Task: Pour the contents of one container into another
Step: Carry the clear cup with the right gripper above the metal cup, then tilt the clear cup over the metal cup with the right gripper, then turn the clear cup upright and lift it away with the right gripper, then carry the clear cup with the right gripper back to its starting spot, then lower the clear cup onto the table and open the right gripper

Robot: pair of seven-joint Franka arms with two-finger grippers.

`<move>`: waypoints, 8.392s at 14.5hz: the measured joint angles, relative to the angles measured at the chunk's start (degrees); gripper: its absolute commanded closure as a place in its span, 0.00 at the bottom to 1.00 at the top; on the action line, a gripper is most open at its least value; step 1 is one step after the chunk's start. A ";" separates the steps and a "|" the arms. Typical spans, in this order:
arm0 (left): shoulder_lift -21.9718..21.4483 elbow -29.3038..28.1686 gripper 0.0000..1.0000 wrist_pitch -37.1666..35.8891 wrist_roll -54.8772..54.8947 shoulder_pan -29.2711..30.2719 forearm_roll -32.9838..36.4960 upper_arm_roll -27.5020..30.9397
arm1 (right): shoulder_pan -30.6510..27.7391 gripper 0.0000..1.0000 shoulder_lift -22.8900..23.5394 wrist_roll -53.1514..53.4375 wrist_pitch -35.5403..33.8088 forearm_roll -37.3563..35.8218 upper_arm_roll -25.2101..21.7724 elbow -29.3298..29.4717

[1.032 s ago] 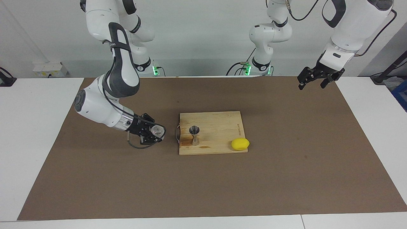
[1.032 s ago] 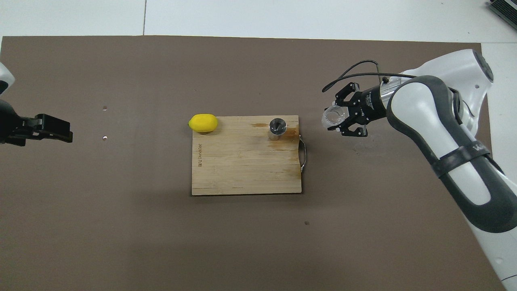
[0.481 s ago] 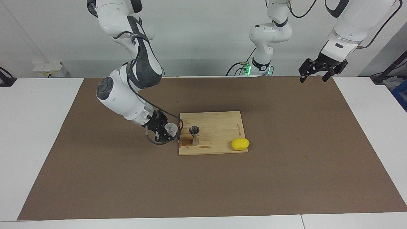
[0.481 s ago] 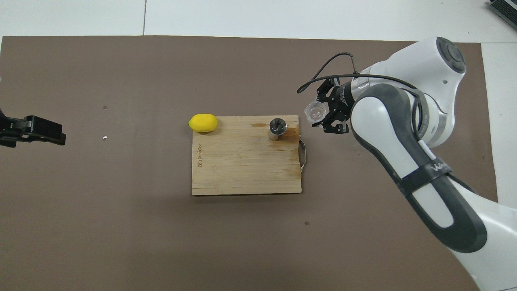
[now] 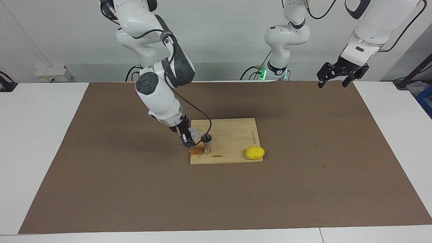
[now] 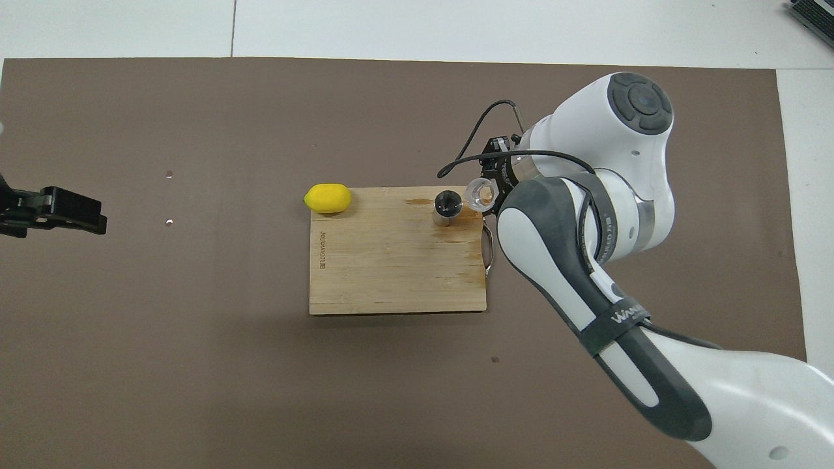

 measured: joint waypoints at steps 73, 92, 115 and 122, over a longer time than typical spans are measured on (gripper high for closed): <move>-1.37 -4.35 0.00 2.86 3.19 3.16 0.00 -2.53 | -5.18 1.00 0.09 0.06 3.05 1.73 -0.97 -1.06; -1.37 -4.35 0.00 2.86 3.19 3.16 0.00 -2.53 | -24.82 0.91 2.70 -32.30 2.87 29.56 -1.03 -16.78; -1.37 -4.35 0.00 2.86 3.19 3.16 0.00 -2.52 | -16.02 0.01 -11.03 -50.76 3.82 -0.72 -0.48 -20.32; -1.37 -4.35 0.00 2.86 3.19 3.16 0.00 -2.52 | -11.21 0.01 -15.96 -61.78 1.82 -13.33 -0.16 -18.29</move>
